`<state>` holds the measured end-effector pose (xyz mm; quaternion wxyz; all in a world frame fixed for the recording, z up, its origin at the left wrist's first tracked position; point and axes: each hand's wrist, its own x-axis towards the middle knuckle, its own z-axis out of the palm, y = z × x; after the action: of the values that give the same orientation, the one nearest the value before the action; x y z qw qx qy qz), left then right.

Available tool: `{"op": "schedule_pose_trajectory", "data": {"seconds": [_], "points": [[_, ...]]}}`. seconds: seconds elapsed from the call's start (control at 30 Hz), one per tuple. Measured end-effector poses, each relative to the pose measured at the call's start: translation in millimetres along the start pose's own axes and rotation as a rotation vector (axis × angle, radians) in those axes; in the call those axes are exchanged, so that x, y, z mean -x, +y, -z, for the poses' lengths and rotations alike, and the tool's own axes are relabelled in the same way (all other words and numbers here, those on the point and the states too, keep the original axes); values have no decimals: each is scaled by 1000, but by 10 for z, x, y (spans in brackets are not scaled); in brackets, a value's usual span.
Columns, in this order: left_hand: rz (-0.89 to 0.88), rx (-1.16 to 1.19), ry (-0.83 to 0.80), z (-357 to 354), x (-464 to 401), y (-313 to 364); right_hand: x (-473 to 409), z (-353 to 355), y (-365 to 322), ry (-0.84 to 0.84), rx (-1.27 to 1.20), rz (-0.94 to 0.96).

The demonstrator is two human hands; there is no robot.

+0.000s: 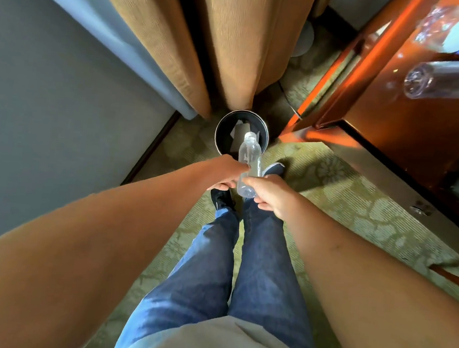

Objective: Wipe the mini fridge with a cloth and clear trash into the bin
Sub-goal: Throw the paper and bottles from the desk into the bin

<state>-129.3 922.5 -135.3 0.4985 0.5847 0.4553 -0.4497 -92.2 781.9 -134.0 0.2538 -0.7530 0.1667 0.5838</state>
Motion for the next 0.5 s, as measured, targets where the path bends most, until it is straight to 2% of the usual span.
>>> {"op": "schedule_pose_trajectory", "data": {"seconds": [0.3, 0.4, 0.5], "points": [[49, 193, -2, 123, -273, -161, -325, -160, -145, 12, -34, 2], [-4, 164, 29, 179, -347, -124, -391, -172, -253, 19, -54, 14], [-65, 73, 94, 241, -437, -59, -477, -152, -321, 54, 36, 18]]}}
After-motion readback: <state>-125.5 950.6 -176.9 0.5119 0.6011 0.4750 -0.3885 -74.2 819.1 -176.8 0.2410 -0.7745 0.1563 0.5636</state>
